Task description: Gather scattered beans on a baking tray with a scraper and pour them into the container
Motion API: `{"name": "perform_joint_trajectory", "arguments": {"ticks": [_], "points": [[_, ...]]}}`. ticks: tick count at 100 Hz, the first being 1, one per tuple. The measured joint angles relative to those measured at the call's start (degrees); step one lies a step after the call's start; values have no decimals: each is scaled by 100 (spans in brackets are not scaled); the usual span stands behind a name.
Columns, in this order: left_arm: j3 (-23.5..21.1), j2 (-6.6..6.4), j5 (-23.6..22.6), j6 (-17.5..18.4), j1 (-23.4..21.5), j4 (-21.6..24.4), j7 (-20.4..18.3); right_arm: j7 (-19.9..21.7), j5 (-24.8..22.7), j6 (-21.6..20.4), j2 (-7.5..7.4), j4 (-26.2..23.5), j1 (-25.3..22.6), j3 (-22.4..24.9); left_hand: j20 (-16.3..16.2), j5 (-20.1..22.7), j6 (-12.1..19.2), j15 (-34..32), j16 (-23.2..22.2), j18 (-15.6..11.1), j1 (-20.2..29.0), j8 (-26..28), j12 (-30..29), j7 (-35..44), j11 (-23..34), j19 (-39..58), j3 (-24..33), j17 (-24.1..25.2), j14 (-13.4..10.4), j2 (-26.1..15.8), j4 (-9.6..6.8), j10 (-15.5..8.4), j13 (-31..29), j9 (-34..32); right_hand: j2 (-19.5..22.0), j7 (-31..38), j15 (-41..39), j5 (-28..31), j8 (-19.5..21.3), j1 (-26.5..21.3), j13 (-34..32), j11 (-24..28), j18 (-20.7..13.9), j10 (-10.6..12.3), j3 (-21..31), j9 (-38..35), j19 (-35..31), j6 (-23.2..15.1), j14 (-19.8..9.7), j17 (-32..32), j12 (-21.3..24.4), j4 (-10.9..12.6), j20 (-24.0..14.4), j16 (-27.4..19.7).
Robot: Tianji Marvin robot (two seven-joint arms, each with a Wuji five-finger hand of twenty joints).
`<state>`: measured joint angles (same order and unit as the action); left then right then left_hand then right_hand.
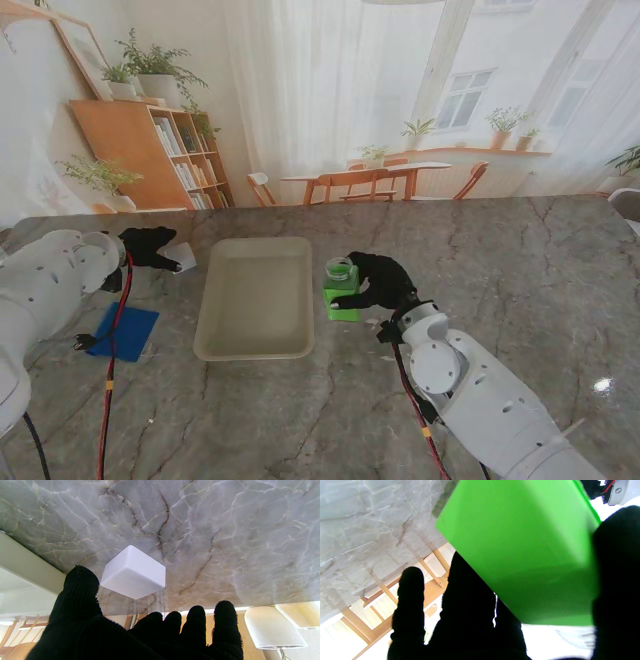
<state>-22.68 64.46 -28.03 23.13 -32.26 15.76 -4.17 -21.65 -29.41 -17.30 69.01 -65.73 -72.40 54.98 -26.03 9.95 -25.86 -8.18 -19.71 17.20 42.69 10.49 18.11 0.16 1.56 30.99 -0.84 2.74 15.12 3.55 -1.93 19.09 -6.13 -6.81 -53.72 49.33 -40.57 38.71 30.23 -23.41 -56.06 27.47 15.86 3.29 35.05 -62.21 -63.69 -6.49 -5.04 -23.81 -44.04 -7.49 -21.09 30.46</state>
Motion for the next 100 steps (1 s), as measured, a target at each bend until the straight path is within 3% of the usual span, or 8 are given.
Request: {"name": "perform_joint_trajectory", "arguments": {"ticks": [13,36,63,76,100], "points": [[107,174,76,58,44,-193,49,8,21,-5,5,11,10,-15,1,0,0,-98,-53,-69,0,11,90,0,14,168,0,0,0,0,0,0,-1,0,0,0,-12,0,2,0,0,0,0,0,0,-1,0,0,1,0,0,0,-5,3],[44,254,132,13,-6,-109,23,19,84,5,21,31,20,-30,1,0,0,-189,-143,-138,127,123,446,0,159,364,3,0,0,59,0,0,-4,0,0,0,-32,0,4,-1,0,0,0,0,0,-4,1,0,2,0,0,-1,-6,28],[229,302,153,14,-34,-92,-46,4,159,22,45,42,20,-31,-33,0,-1,-317,-275,-213,681,378,647,0,297,581,-17,0,0,193,0,0,-10,-10,0,1,-34,1,6,-3,0,0,1,0,0,-5,2,0,3,0,0,-2,-8,29],[221,312,160,-43,-64,-87,-98,4,162,23,51,47,20,-31,-168,-84,10,-536,-464,-290,959,1072,882,23,336,873,1,-30,0,193,0,-1,-195,8,0,1,-36,1,6,-4,0,0,1,0,0,-5,2,0,4,0,0,-4,-57,29],[243,337,210,-125,-90,-84,-136,-4,173,23,58,63,19,-25,-716,-236,224,-1088,-1117,-498,1247,2740,1408,453,430,1573,-1,-306,0,327,0,-46,-501,-199,-1,1,-38,2,6,-24,0,0,1,0,0,-5,2,0,5,0,-1,-50,-68,29]]}}
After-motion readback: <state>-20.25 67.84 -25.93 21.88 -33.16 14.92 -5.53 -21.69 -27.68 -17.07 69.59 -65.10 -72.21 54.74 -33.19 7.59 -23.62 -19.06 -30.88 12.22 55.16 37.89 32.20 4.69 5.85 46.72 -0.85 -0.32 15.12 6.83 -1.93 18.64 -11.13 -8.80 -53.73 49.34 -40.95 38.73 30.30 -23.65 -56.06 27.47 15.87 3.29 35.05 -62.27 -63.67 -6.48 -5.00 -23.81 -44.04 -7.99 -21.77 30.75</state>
